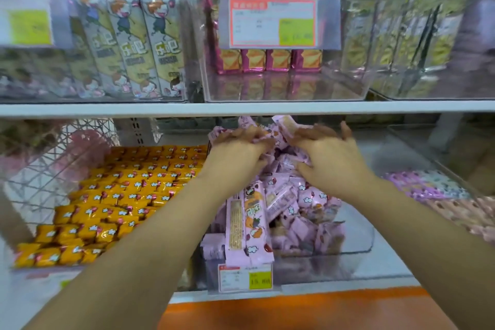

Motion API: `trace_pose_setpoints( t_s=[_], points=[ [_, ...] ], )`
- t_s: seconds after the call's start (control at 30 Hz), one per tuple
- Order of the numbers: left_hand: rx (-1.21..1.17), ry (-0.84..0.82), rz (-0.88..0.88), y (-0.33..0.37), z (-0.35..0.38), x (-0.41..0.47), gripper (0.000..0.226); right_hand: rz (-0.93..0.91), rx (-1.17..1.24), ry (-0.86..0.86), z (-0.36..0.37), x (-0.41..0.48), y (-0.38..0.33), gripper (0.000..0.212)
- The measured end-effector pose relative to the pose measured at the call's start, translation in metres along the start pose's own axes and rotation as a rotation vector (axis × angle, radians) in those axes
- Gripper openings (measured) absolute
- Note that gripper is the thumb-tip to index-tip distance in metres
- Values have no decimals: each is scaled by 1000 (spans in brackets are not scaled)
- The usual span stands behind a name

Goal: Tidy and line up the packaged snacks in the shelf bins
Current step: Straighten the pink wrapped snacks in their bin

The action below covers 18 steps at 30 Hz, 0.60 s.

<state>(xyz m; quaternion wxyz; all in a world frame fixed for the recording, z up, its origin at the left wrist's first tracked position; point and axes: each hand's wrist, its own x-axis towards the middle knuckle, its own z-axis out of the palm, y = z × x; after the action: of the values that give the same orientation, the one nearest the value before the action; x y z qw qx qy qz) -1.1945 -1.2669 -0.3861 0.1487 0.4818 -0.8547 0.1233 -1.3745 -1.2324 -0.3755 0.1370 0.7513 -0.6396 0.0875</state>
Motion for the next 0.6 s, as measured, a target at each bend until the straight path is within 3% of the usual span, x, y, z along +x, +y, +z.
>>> trace_pose_setpoints(
  t_s=[0.13,0.23,0.4,0.53,0.6],
  points=[
    [-22,-12,13,-1,-3,-6,50,-87,116,100,-2,-15,5,44],
    [-65,3,25,-3,-9,-18,45,-190,266,269,2,-34,2,30],
    [-206,-72,-20,-2,-29,-59,37,-187,498,63,13,-63,-9,37],
    [-258,-131,-32,-5,-33,-91,32,-249,542,-4,16,-68,-28,50],
    [-262,-167,-21,-7,-30,-99,32,-264,533,-25,16,-70,-40,44]
  ],
)
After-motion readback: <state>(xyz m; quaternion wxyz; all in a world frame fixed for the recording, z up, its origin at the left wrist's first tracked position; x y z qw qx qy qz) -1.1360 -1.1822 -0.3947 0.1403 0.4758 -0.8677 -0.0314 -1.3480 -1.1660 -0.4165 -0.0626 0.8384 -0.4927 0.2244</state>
